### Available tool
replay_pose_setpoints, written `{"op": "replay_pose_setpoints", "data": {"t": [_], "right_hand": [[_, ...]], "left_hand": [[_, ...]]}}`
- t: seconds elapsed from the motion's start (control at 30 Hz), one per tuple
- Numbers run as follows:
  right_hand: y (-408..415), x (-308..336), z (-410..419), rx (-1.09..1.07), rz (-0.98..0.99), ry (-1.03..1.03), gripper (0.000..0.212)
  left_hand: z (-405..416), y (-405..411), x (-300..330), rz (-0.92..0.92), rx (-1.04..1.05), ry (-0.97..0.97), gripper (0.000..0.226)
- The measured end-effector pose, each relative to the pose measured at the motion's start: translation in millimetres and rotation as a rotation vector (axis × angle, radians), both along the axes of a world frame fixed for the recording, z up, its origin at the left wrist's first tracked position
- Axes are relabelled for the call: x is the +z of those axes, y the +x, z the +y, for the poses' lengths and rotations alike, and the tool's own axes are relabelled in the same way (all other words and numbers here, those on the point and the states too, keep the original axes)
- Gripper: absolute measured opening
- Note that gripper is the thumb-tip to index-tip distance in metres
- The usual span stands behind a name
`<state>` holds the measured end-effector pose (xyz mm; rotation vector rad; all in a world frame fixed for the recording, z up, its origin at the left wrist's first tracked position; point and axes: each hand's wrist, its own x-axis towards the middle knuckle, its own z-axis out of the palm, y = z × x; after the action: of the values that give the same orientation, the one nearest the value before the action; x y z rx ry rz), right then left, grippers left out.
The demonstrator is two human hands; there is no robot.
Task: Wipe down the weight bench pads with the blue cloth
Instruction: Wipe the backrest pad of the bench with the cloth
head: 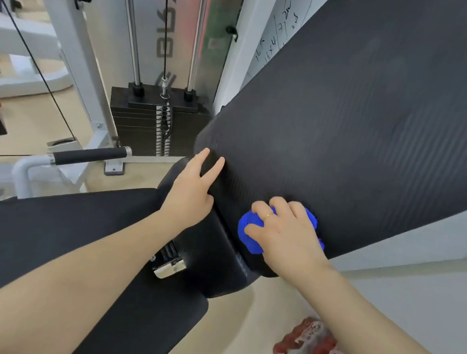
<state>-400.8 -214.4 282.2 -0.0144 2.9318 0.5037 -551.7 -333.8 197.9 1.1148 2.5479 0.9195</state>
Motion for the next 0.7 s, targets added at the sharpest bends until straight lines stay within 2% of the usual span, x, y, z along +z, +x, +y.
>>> {"op": "replay_pose_setpoints", "data": {"t": [0.13,0.3,0.4,0.5,0.63,0.7], "right_hand": [[35,1,-2,0.023,-0.118,0.005,0.024],[-9,-5,-12,0.012,0.101,0.078,0.027],[-7,-9,-16,-0.049,0.134,0.116,0.027],[32,-13,-6,-0.002,0.179,0.079,0.030],[83,-8,-3,-0.010,0.130,0.057,0.030],[91,-6,-5,-0.013,0.123,0.064,0.032]], "left_hand": [[-1,18,2,-0.151,-0.009,-0.039,0.073],[1,40,-3,-0.215,0.077,-0.003,0.077],[-6,51,-5,-0.174,0.049,-0.019,0.079],[-10,67,-8,-0.084,0.017,-0.067,0.078],[0,97,-8,-0.053,-0.001,0.050,0.076],[4,101,-4,-0.079,0.010,0.048,0.075]]}}
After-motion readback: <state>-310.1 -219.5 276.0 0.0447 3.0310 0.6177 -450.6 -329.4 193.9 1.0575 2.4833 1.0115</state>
